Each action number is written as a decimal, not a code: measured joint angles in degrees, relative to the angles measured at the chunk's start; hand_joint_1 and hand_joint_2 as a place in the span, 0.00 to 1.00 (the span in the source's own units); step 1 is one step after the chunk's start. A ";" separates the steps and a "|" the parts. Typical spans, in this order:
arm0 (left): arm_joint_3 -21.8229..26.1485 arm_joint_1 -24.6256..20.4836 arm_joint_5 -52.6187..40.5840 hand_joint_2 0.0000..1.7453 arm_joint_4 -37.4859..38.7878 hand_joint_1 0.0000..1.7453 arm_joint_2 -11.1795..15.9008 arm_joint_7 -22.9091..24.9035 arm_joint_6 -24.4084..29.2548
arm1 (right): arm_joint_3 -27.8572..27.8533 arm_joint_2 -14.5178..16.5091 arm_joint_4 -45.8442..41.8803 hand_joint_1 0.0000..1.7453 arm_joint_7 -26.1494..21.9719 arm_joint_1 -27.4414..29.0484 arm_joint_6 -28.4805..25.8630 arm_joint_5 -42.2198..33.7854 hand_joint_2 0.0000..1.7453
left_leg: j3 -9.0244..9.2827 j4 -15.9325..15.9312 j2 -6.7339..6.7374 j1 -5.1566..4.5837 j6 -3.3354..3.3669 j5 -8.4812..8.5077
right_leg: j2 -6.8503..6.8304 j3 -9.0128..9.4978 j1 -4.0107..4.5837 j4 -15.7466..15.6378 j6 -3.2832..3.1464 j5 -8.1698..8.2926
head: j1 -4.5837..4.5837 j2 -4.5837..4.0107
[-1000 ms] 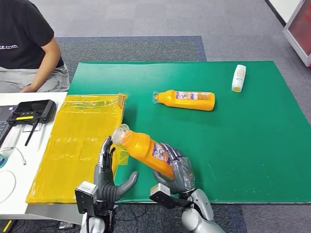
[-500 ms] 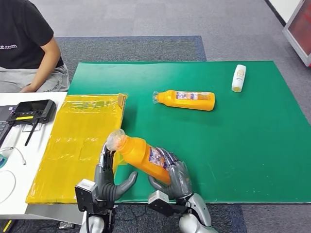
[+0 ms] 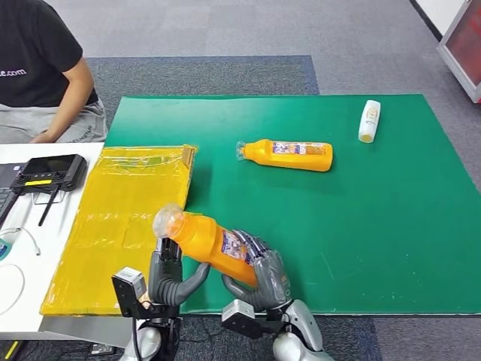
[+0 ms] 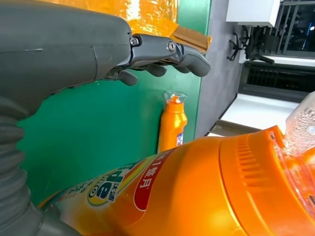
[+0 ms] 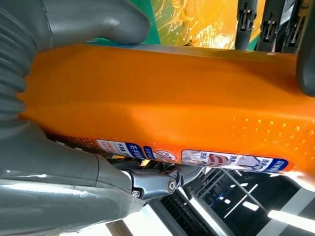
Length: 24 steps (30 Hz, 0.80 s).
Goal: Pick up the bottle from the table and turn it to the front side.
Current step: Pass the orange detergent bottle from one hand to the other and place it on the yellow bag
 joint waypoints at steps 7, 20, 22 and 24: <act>0.38 -0.12 -1.59 1.00 0.07 0.00 -0.26 -0.20 -0.73 | 0.57 -0.01 1.32 1.00 0.00 -1.06 -0.83 0.15 1.00 | -0.01 0.00 0.00 0.00 0.00 0.00 | 0.00 -0.01 0.00 0.00 0.00 -0.01 | 0.01 0.00; -2.10 -1.92 -0.66 1.00 1.29 0.00 0.09 -0.20 -2.75 | 1.41 0.13 9.35 1.00 -1.54 -2.80 -4.47 1.76 1.00 | -0.02 0.00 0.00 0.00 0.00 -0.01 | 0.00 0.00 0.00 0.00 0.00 -0.01 | 0.01 0.00; -2.66 -2.09 -0.38 1.00 1.29 0.00 0.27 -0.20 -2.91 | 1.41 0.26 10.12 1.00 -1.77 -3.00 -4.78 1.73 1.00 | -0.02 0.00 0.00 0.00 0.00 -0.01 | 0.00 -0.01 0.00 0.00 0.00 -0.01 | 0.01 0.00; -2.86 -2.22 -0.32 1.00 1.30 0.00 0.32 -0.20 -2.73 | 1.41 0.42 10.74 1.00 -1.90 -3.34 -4.91 1.71 1.00 | -0.02 0.00 0.00 0.00 0.00 -0.01 | 0.00 -0.02 0.00 0.00 0.00 -0.01 | 0.01 0.00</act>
